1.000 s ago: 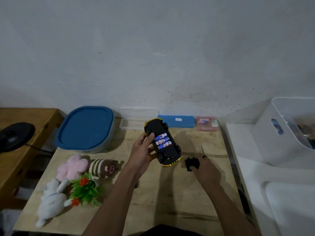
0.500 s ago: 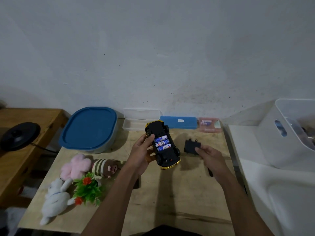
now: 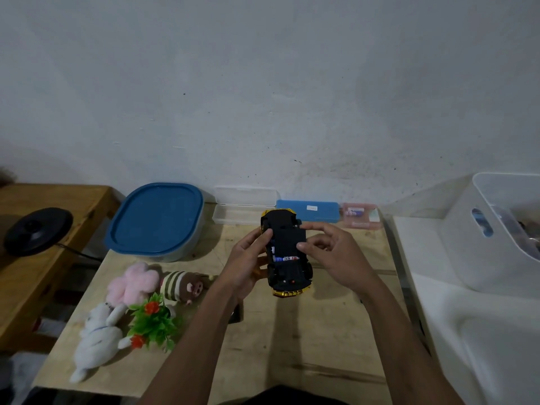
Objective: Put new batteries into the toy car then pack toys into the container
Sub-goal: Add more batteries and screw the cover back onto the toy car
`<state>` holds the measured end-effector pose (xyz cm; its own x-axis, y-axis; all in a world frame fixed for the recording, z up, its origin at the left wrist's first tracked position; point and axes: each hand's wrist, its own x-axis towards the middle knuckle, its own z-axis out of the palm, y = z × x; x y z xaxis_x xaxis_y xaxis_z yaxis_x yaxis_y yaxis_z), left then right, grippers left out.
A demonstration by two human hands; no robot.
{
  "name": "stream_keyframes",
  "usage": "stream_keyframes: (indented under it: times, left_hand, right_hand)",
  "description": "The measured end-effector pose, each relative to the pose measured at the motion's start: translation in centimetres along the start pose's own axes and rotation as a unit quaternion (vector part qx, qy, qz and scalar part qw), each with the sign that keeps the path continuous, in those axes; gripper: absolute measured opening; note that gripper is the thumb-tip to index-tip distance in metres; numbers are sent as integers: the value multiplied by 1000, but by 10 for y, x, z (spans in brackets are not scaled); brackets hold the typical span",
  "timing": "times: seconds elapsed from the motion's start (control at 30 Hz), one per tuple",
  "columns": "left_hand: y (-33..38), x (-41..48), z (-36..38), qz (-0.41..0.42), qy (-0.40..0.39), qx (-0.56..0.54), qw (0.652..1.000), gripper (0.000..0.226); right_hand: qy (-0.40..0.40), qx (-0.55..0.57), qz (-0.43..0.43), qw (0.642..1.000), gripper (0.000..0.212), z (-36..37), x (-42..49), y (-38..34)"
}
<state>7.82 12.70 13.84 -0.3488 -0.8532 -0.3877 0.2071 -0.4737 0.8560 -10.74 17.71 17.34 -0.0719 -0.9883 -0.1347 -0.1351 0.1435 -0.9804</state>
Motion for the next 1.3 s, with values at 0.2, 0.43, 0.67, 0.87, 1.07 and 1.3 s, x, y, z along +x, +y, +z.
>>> stream_keyframes:
  times: [0.2, 0.43, 0.67, 0.87, 1.07, 1.3]
  left_hand:
    - [-1, 0, 0, 2, 14, 7, 1000, 29]
    - [-2, -2, 1, 1, 14, 3, 1000, 28]
    - [-2, -3, 0, 2, 10, 7, 1000, 29]
    - [-1, -3, 2, 1, 13, 1, 1000, 28]
    - [-1, -3, 2, 0, 10, 4, 1000, 27]
    - [0, -3, 2, -2, 8, 4, 1000, 29]
  right_hand:
    - [-18, -22, 13, 1000, 32, 1, 1, 1]
    - [-19, -58, 6, 998, 28, 2, 1, 4]
    - [1, -43, 4, 999, 23, 3, 1, 9]
    - [-1, -56, -4, 998, 25, 3, 3, 11]
    - [2, -81, -11, 997, 26, 4, 4, 12]
    - [26, -139, -31, 990, 28, 5, 4, 17]
